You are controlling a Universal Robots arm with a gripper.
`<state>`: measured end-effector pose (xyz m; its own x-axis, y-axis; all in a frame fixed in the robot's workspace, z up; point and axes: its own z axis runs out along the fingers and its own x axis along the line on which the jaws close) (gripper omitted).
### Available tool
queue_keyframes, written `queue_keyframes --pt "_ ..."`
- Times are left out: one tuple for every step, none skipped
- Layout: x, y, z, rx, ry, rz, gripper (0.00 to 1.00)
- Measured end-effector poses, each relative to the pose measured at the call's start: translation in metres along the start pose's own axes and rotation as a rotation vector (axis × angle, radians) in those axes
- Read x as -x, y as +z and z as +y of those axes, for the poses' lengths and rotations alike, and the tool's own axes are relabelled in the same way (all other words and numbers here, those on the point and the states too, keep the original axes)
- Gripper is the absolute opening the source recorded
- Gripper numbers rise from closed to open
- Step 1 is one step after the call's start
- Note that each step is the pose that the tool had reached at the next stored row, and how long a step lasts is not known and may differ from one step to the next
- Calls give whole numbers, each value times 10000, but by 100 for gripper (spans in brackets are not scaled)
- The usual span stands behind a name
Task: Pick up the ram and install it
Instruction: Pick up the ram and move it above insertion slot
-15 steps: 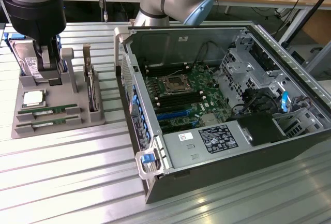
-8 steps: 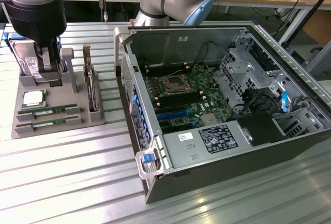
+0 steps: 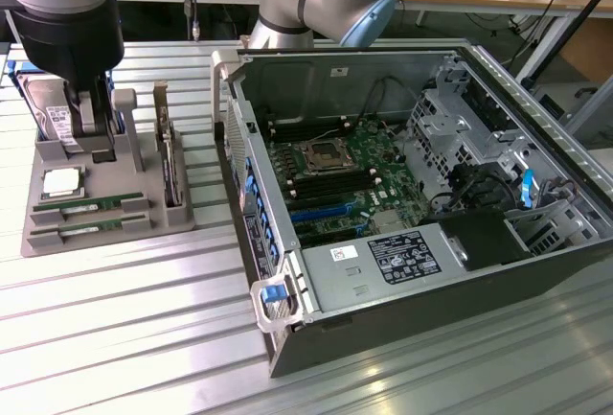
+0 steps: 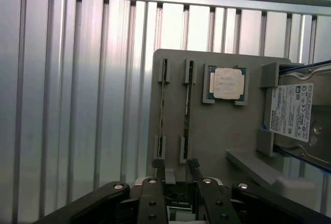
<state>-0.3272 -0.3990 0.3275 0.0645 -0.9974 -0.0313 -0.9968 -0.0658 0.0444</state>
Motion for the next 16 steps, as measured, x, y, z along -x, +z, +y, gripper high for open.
queue_keyframes --pt "0 6 0 -1 0 -1 30" --pt "-1 12 -1 -1 0 0 30" --pt "-1 16 -1 0 0 0 30" --pt "-1 21 -1 0 0 0 30" --pt "-1 24 -1 -1 0 0 30" --pt "-1 27 -1 -1 0 0 30" --pt "-1 30 -1 -1 0 0 30" --pt "-1 36 -2 0 0 0 30" --pt "-1 39 -2 0 0 0 30" --pt "-1 42 -2 -1 0 0 30" --pt "-1 45 -2 -1 0 0 30" --pt "-2 48 -2 -1 0 0 30" --pt "-2 51 -2 0 0 0 30" --pt "-2 55 -3 -1 0 0 30" --pt "-2 59 -3 0 -1 0 30" --pt "-2 62 -3 -1 0 0 30"
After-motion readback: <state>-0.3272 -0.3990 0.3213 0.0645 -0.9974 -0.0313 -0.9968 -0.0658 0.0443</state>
